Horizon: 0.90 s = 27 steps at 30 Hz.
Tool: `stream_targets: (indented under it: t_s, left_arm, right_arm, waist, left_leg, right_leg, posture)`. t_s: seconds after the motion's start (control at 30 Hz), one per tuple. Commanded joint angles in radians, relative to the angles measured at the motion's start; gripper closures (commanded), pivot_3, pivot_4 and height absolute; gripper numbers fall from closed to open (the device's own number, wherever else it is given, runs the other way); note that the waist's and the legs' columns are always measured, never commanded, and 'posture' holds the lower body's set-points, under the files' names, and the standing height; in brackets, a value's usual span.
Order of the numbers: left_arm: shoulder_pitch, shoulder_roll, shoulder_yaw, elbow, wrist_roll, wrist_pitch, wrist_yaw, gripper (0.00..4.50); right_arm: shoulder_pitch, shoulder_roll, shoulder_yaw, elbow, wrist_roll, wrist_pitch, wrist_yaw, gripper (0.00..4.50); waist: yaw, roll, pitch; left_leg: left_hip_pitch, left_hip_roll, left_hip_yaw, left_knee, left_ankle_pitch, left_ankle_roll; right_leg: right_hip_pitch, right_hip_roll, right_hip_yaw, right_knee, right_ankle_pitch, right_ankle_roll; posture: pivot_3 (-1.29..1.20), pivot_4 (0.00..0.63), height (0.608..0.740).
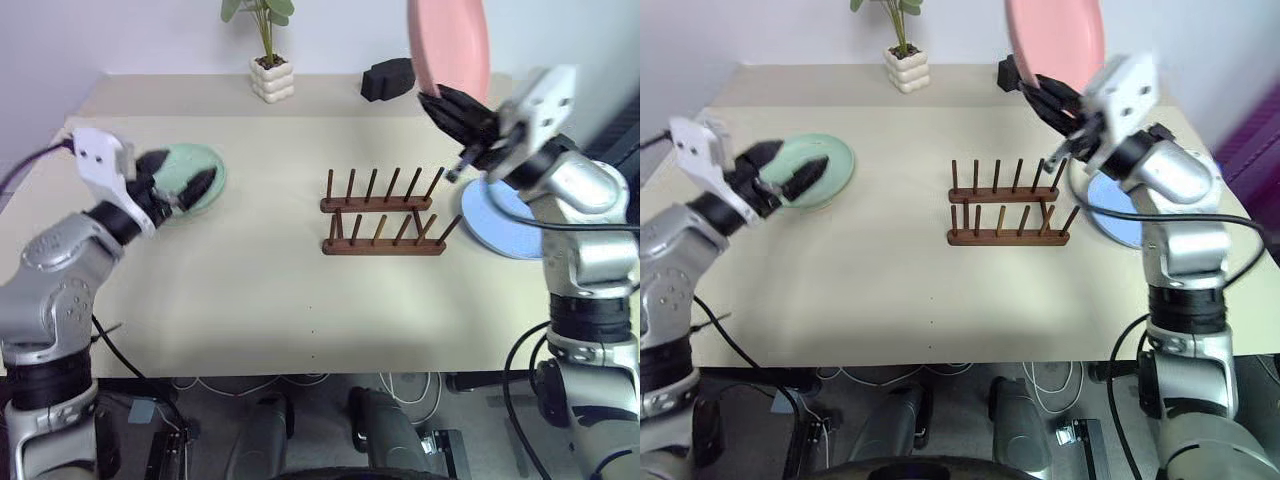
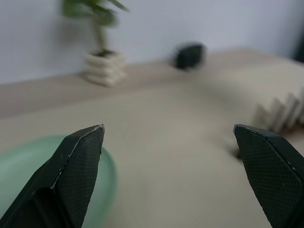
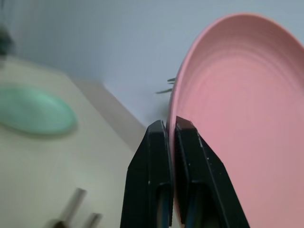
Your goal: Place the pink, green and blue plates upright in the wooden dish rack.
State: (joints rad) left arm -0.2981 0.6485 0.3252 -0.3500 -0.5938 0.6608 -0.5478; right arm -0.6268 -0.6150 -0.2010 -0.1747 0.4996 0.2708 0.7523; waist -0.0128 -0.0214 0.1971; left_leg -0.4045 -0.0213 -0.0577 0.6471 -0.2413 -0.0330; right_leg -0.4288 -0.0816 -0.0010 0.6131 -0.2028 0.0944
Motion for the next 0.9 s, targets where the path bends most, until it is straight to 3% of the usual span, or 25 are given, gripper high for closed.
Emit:
stream_targets:
  t_s: [0.03,0.2,0.37,0.57,0.9]
  left_arm:
    - [0.083,0.013,-0.052,-0.084,-0.025,-0.033,-0.104,0.02]
    - [0.191,0.01,-0.19,-0.114,0.029,-0.08,-0.186,0.02]
    - [0.175,-0.013,-0.276,-0.12,0.028,-0.081,-0.213,0.02]
    - [0.158,-0.028,-0.314,-0.108,0.035,-0.08,-0.22,0.02]
    - [0.162,-0.029,-0.317,-0.098,0.058,-0.089,-0.219,0.02]
  right_arm:
    - [0.047,-0.014,-0.147,-0.065,0.236,0.167,-0.019,4.5]
    - [0.118,0.014,-0.261,-0.074,0.455,0.308,-0.092,4.5]
    - [0.18,0.024,-0.307,-0.082,0.597,0.375,-0.109,4.5]
    - [0.219,0.013,-0.314,-0.073,0.684,0.422,-0.096,4.5]
    - [0.201,0.013,-0.281,-0.004,0.682,0.44,-0.068,4.5]
  waist:
    - [0.001,0.0,0.0]
    - [0.002,0.001,0.0]
    - [0.002,0.001,0.0]
    - [0.001,0.001,0.0]
    - [0.001,0.002,0.0]
  left_leg:
    - [0.0,0.0,0.0,0.0,0.0,0.0]
    - [0.0,0.0,0.001,0.001,0.0,0.001]
    - [0.0,0.0,0.001,0.001,-0.001,0.001]
    - [0.0,0.0,0.002,0.001,-0.001,0.002]
    - [0.0,0.0,0.002,0.001,-0.001,0.002]
  right_leg:
    - [0.0,0.0,0.0,0.0,0.0,0.0]
    - [0.001,0.0,0.0,-0.001,0.0,-0.001]
    - [0.0,0.001,0.0,0.0,0.0,-0.002]
    - [0.0,0.001,0.0,0.0,0.0,-0.001]
    - [0.0,0.001,0.0,0.0,0.0,-0.001]
  posture:
    - [0.0,0.15,0.736]
    - [0.0,0.15,0.736]
    - [0.0,0.15,0.736]
    - [0.0,0.15,0.736]
    - [0.0,0.15,0.736]
